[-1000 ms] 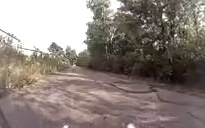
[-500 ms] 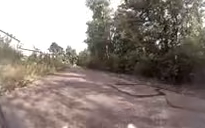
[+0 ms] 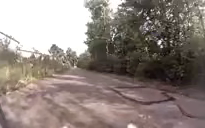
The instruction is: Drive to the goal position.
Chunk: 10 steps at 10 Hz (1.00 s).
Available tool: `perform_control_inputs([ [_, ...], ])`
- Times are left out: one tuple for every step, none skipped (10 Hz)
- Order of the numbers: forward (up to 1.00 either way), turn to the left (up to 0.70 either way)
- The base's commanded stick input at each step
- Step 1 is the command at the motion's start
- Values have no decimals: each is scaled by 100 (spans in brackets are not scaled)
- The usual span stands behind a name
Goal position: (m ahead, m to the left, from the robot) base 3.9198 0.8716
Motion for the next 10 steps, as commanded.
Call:
perform_control_inputs([
  [70,0],
  [70,0],
  [70,0],
  [70,0],
  [70,0],
  [70,0],
  [70,0],
  [70,0],
  [70,0],
  [70,0],
])
